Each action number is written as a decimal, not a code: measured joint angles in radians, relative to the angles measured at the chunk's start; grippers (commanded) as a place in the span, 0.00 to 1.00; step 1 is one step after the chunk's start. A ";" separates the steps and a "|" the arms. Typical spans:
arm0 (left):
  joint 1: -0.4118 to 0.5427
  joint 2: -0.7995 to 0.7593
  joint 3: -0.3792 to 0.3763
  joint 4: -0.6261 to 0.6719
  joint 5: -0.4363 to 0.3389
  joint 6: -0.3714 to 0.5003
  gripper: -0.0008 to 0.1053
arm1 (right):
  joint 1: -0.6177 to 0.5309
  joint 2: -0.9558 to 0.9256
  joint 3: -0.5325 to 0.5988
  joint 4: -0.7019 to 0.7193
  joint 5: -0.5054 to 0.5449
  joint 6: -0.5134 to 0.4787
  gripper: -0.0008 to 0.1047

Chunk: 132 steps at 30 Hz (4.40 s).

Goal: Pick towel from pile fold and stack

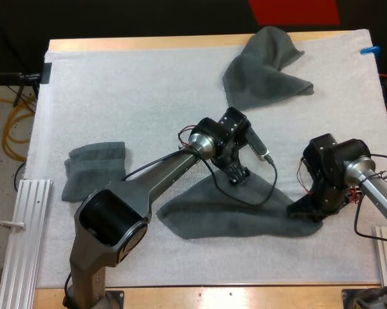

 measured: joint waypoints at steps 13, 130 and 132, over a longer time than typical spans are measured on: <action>-0.088 0.006 -0.005 0.013 -0.026 0.000 0.01 | 0.000 0.000 0.000 0.002 0.000 0.000 0.01; 0.438 -1.284 0.689 0.044 0.274 -0.319 0.68 | 0.006 -0.586 0.183 -0.291 -0.045 0.371 0.59; 0.438 -1.301 0.733 0.049 0.274 -0.326 0.68 | 0.006 -0.585 0.249 -0.321 -0.087 0.401 0.59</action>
